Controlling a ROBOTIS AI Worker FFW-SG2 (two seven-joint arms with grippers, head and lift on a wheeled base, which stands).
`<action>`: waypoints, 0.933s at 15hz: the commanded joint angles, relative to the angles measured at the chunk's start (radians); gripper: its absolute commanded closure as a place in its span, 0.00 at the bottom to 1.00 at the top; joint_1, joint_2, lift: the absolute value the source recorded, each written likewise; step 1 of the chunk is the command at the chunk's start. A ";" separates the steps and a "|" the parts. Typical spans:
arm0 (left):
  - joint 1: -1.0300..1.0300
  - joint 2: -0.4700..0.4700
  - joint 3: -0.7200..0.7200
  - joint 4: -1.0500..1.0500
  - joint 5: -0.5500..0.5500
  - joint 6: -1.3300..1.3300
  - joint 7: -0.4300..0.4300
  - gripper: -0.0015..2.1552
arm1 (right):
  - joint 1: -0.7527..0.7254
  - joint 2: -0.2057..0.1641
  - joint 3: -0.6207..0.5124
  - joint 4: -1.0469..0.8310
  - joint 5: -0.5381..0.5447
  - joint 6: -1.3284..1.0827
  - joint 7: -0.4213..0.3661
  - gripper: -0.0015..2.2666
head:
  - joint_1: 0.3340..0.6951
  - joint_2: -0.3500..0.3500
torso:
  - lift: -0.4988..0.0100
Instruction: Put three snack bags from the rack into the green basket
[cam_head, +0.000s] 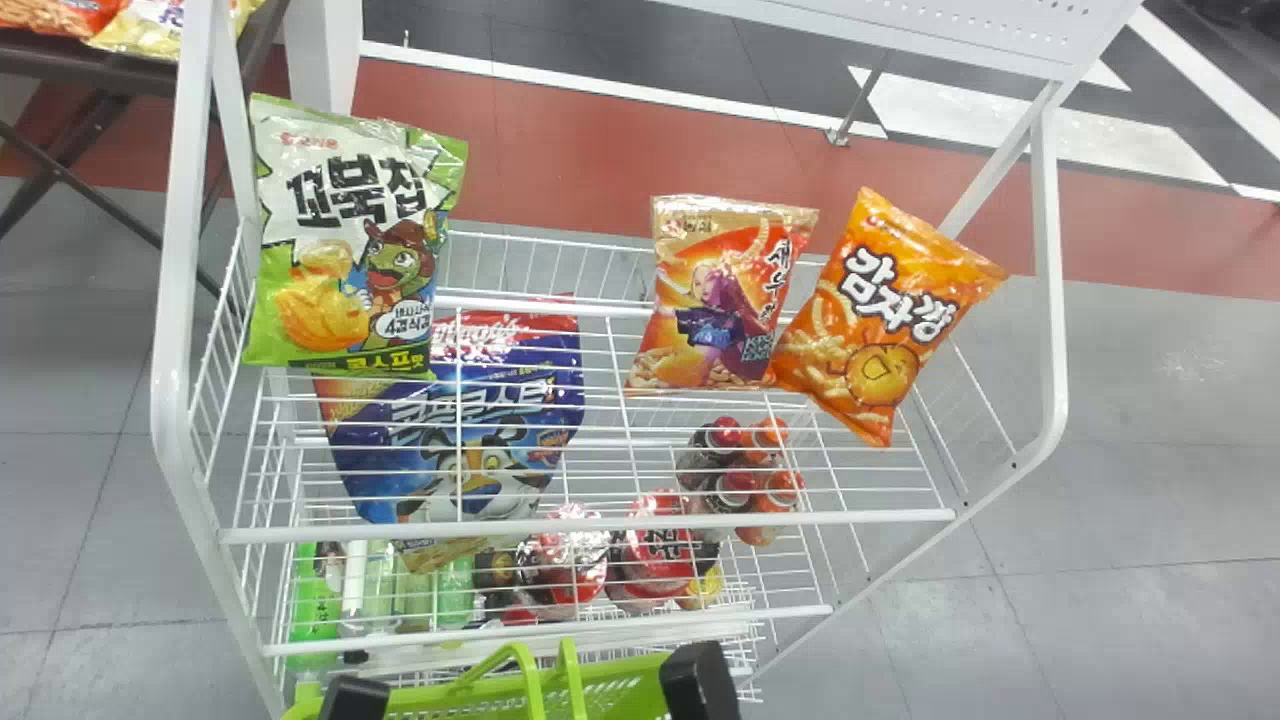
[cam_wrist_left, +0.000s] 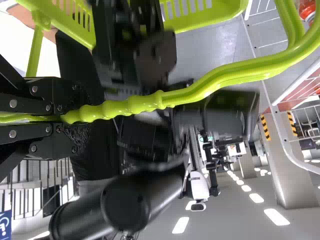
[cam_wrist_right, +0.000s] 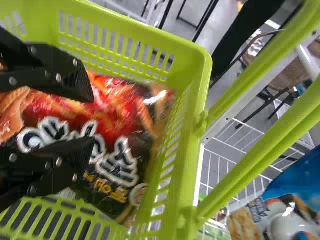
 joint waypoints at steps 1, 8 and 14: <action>0.000 -0.003 0.005 0.001 0.005 0.000 -0.003 0.66 | 0.049 -0.002 -0.051 -0.103 0.061 0.011 -0.002 0.03 | 1.00 0.00 | 0.98; 0.000 -0.003 0.009 0.005 0.009 -0.006 -0.012 0.66 | 0.072 0.037 -0.339 -0.172 -0.134 -0.355 -0.055 0.04 | 1.00 0.00 | 0.98; 0.000 -0.003 -0.006 0.008 0.005 -0.006 -0.007 0.66 | -0.147 0.103 -0.304 0.084 -0.049 -0.790 -0.199 0.04 | 1.00 0.00 | 0.98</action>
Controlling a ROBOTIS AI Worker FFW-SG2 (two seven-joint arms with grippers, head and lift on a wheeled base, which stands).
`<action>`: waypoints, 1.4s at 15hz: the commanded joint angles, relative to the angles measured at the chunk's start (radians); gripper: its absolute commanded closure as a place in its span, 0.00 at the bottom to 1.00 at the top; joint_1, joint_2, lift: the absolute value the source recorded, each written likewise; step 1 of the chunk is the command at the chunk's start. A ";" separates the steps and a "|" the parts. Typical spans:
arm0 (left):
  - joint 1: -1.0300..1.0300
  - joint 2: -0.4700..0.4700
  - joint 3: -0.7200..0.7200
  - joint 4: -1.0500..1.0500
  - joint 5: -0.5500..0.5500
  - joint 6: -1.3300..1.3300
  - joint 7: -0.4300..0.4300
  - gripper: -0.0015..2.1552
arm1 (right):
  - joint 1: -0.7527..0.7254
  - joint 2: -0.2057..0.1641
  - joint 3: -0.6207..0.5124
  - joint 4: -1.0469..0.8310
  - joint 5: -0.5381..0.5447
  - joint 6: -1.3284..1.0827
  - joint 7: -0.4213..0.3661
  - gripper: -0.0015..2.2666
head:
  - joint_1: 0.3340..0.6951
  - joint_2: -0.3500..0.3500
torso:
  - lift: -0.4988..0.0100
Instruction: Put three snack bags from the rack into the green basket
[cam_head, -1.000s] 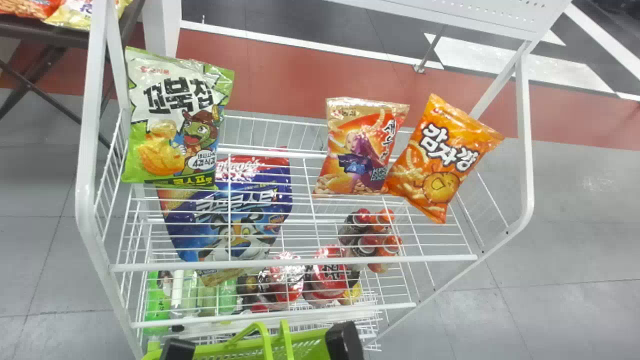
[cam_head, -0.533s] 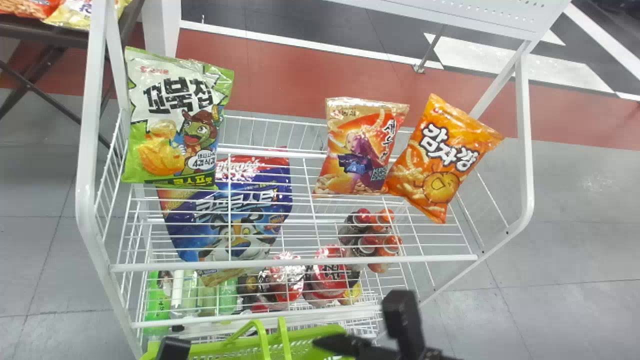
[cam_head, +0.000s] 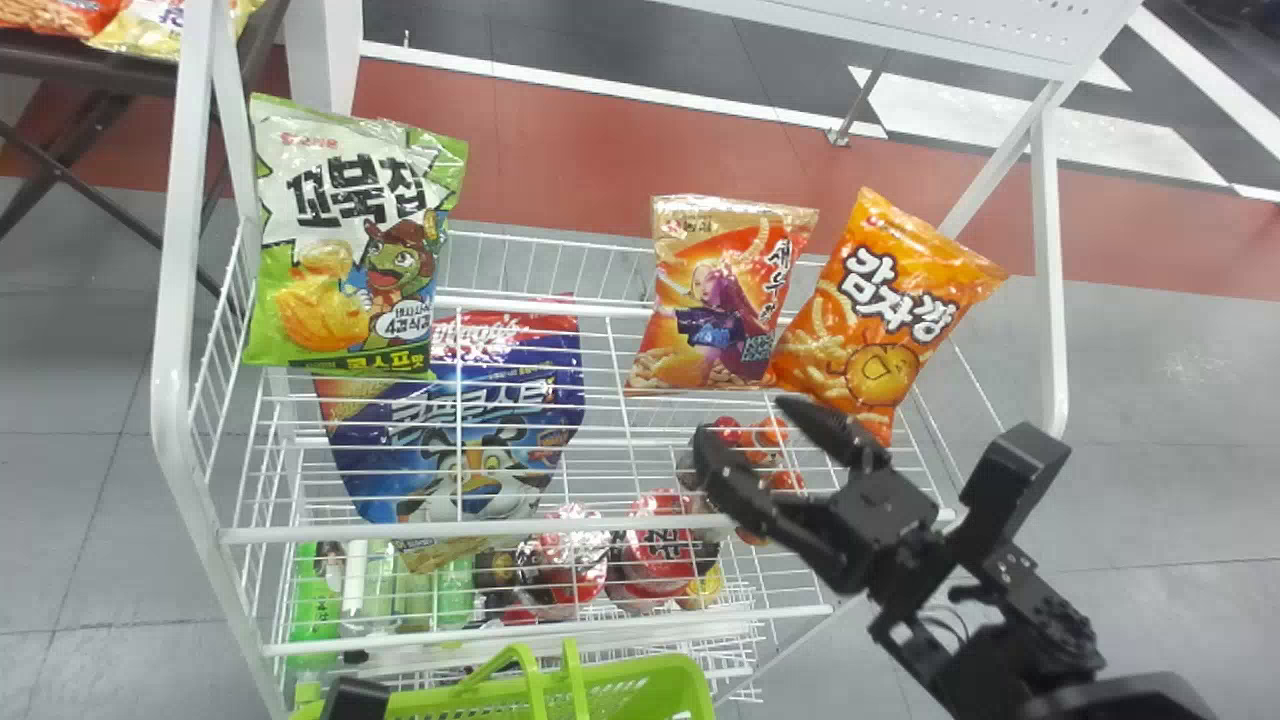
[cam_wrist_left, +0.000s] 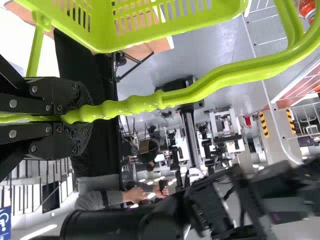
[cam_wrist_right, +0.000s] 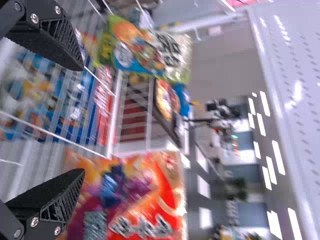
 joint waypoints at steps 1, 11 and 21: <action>0.000 -0.003 -0.007 0.002 -0.002 -0.002 0.002 0.66 | -0.111 0.005 0.058 0.125 0.074 -0.110 -0.065 0.04 | 1.00 0.00 | 0.98; -0.026 -0.003 -0.039 0.016 -0.014 0.029 0.010 0.66 | -0.401 0.007 0.126 0.454 0.146 -0.051 -0.209 0.08 | 1.00 0.00 | 0.98; -0.037 -0.003 -0.059 0.014 -0.027 0.053 0.013 0.66 | -0.375 0.001 0.092 0.367 0.116 0.056 -0.103 0.98 | 1.00 0.00 | 0.98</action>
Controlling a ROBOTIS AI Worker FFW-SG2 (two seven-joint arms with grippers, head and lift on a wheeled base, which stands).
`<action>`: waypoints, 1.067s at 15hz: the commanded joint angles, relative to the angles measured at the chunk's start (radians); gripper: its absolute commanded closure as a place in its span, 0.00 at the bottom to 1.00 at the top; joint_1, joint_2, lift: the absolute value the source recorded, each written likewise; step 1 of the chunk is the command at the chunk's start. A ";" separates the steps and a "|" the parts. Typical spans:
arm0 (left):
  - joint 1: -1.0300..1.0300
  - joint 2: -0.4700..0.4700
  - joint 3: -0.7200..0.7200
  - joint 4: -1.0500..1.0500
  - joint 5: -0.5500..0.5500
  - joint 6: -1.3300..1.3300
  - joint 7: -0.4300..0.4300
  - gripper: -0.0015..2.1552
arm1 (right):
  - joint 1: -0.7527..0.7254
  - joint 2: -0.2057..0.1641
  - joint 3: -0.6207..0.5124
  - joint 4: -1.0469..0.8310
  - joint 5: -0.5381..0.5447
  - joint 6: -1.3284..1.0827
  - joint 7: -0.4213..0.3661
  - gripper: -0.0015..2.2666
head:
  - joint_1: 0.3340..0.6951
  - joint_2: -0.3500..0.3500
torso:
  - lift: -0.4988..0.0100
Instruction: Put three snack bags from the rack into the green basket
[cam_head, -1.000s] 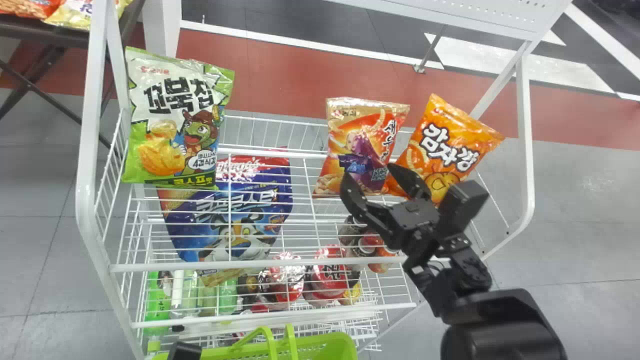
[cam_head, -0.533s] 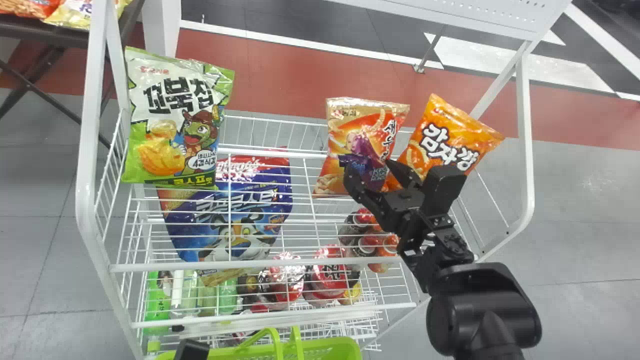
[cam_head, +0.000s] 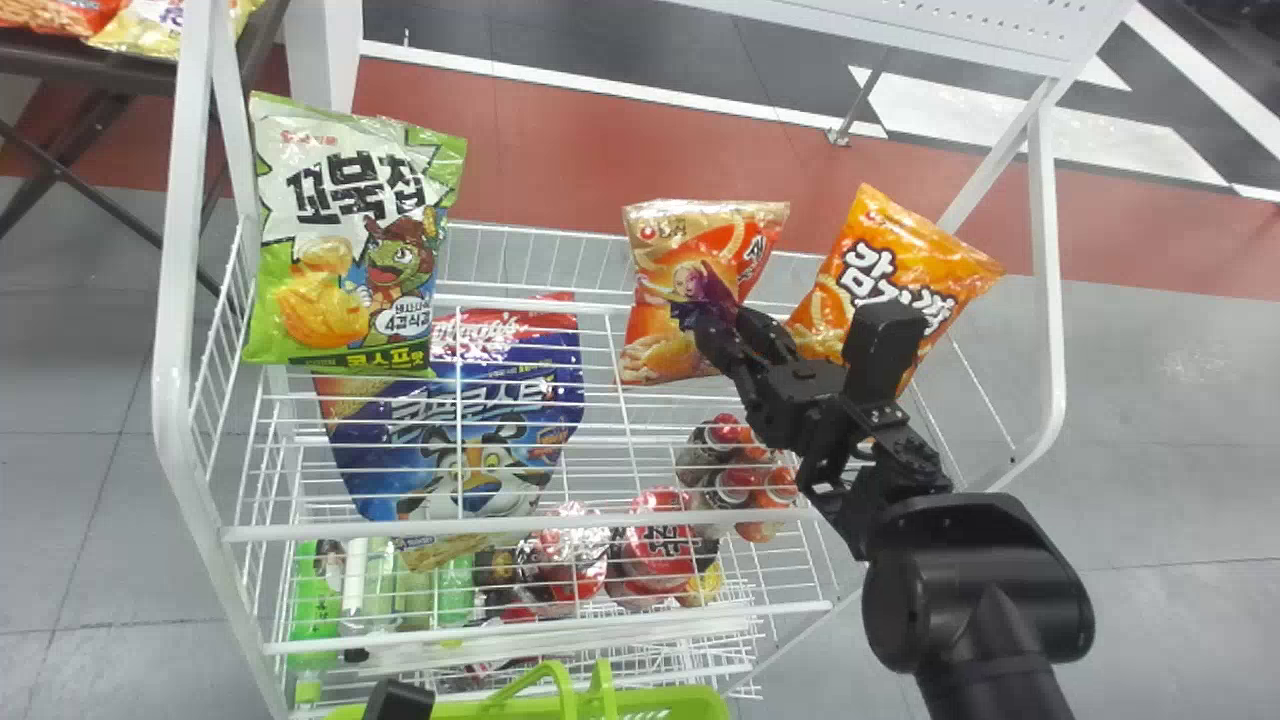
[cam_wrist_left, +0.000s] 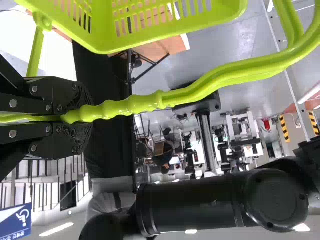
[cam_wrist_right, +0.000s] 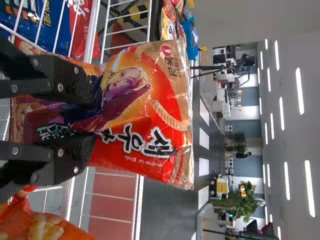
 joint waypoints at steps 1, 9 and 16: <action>-0.001 -0.003 0.000 -0.003 0.001 0.000 0.000 0.66 | 0.079 0.000 -0.019 -0.083 -0.011 -0.031 0.000 0.98 | 1.00 0.00 | 0.98; 0.002 -0.003 0.017 -0.003 0.007 -0.015 0.001 0.66 | 0.328 -0.003 -0.276 -0.531 -0.228 0.390 0.144 0.98 | 1.00 0.00 | 0.98; 0.019 -0.003 0.043 -0.009 0.011 -0.046 -0.002 0.66 | 0.476 0.040 -0.390 -0.659 -0.283 0.896 0.328 0.98 | 1.00 0.00 | 0.98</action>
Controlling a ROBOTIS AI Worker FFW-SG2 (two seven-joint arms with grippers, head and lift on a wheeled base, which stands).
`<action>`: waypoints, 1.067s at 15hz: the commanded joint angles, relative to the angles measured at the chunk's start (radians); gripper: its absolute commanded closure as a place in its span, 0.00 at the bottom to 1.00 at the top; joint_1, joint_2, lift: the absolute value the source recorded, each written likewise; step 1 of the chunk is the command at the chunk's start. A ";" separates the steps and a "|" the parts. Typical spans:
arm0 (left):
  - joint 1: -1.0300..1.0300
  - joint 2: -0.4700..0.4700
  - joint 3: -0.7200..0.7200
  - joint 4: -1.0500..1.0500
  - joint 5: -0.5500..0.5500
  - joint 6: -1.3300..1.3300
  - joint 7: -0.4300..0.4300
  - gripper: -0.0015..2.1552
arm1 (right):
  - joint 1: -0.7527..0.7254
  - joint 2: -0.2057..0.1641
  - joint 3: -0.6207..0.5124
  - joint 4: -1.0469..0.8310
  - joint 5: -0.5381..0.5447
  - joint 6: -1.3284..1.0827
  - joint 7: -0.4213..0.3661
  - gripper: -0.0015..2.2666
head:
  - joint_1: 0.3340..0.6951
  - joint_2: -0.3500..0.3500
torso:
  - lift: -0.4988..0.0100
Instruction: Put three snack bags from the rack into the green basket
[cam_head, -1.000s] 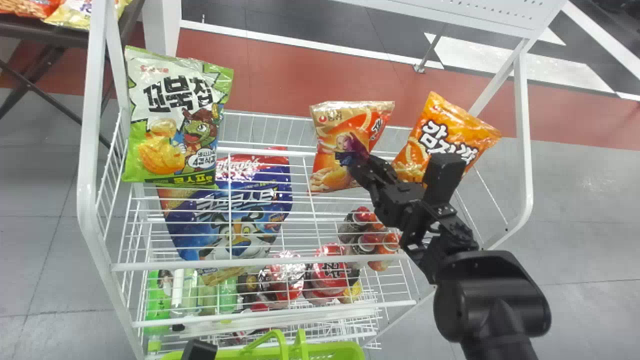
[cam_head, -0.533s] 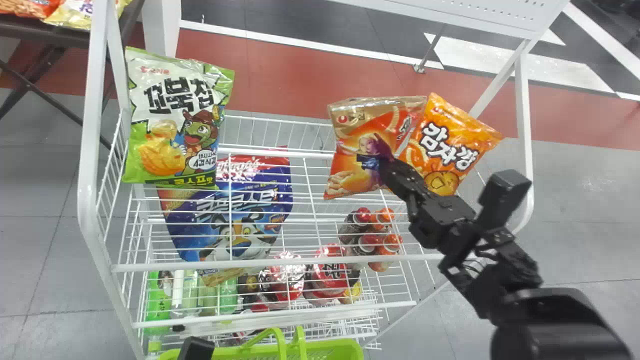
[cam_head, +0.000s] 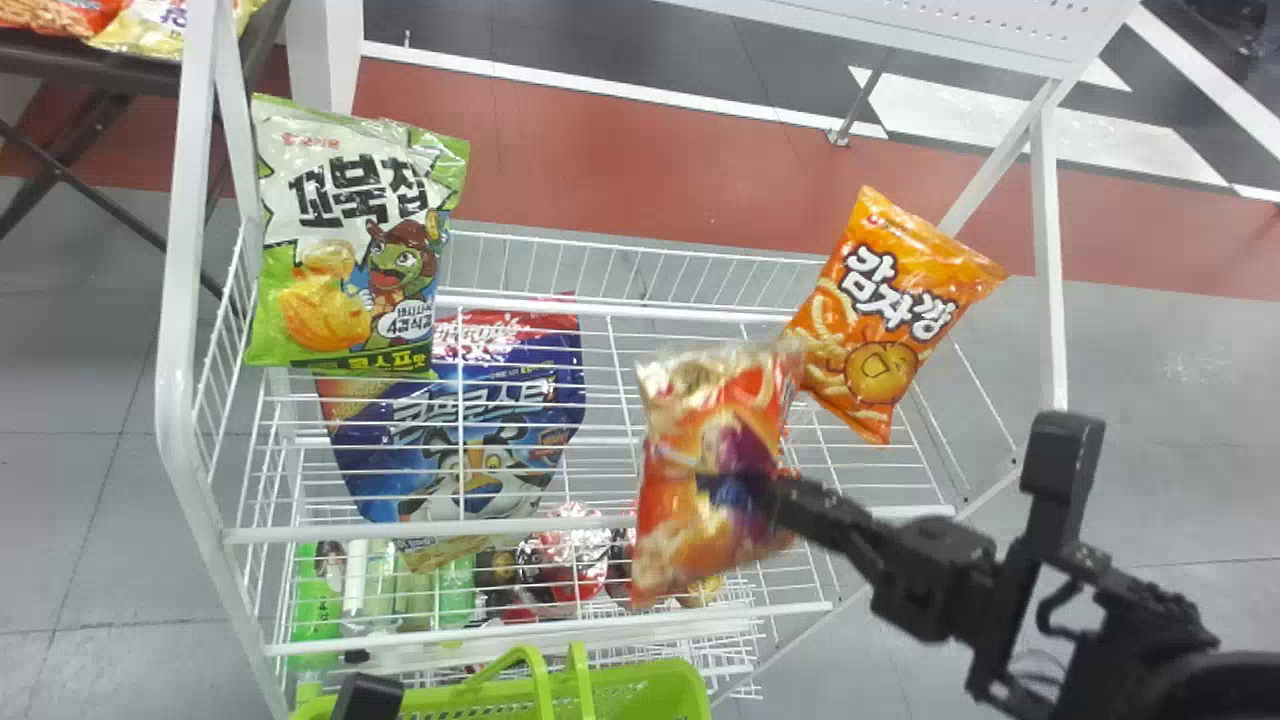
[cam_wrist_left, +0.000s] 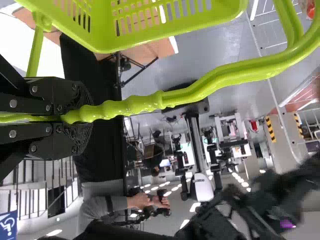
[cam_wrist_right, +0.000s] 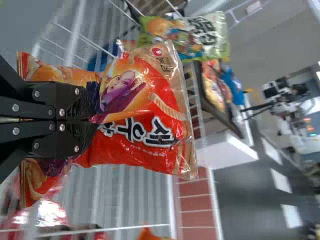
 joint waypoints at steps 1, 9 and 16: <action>-0.001 -0.003 0.001 -0.002 0.001 -0.001 0.000 0.66 | 0.031 0.009 -0.017 -0.003 -0.023 0.221 0.033 0.98 | 1.00 0.00 | 0.98; -0.006 -0.003 0.006 0.001 0.007 -0.013 -0.007 0.66 | 0.108 -0.023 0.163 0.058 -0.003 0.426 0.054 0.98 | 1.00 0.00 | 0.98; 0.000 -0.003 -0.016 -0.005 0.004 -0.007 0.000 0.66 | 0.017 -0.042 0.447 0.339 0.105 -0.012 -0.046 0.98 | 1.00 0.00 | 0.98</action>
